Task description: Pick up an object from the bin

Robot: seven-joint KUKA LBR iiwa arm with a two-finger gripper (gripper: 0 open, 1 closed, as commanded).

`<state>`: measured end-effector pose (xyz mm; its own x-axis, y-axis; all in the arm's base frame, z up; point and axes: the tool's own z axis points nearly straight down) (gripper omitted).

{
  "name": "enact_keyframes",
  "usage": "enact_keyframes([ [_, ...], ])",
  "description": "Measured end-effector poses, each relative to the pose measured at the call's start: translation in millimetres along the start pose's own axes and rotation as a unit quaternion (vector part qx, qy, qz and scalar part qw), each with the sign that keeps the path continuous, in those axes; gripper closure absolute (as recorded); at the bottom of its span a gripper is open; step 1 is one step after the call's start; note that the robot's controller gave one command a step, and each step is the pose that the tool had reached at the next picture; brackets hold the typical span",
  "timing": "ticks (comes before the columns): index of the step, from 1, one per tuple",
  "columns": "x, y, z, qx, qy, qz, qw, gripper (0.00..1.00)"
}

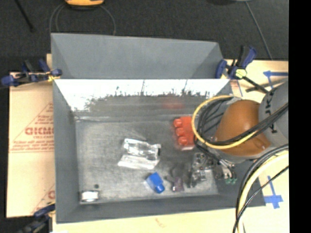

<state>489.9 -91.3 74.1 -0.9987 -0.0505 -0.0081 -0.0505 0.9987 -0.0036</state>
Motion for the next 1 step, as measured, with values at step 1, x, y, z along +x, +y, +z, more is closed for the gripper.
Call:
enact_keyframes([
  [1,0.6,0.2,1.3,0.0,0.001,0.0,1.0,0.0],
])
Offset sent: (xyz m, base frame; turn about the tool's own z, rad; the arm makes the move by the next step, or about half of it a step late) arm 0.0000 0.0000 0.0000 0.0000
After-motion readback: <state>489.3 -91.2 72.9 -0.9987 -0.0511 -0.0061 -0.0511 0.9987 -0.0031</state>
